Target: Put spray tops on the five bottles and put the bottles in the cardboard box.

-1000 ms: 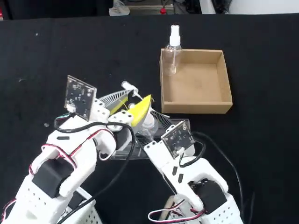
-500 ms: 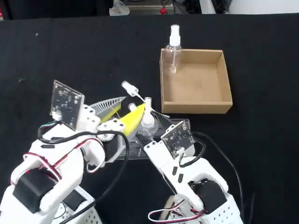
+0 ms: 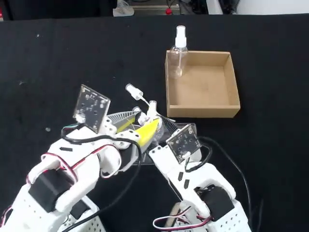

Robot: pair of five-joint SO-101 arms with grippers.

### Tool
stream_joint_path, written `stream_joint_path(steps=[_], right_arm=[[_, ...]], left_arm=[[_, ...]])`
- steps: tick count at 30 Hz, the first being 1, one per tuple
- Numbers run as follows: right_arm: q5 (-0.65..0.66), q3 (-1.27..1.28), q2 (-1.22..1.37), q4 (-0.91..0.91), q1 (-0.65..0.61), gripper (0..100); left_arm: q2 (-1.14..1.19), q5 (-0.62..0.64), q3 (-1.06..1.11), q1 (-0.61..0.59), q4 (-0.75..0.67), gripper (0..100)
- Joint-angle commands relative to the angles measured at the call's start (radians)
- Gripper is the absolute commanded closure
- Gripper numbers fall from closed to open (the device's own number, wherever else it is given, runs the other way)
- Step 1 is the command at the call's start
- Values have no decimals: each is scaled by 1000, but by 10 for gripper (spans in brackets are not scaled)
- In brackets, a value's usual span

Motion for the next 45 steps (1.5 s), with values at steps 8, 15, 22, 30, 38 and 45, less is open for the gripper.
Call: stream_joint_path(steps=[8, 15, 22, 30, 38, 45], right_arm=[[2, -61, -12, -2, -6, 988], [2, -62, -12, 0, -3, 988], [3, -97, -2, -15, 147, 988], [-6, -202, -1, -21, 390, 988], [2, -278, 1, -64, 434, 988], [2, -303, 171, -195, 468, 988]], left_arm=[[-5, -17, -36, -1, -34, 841], [-5, -91, -275, -196, 78, 841], [-6, -227, -300, -584, 120, 841], [-5, -334, 70, -958, 17, 844], [-6, -334, 489, -957, -305, 844], [-6, -265, 677, -957, -437, 845]])
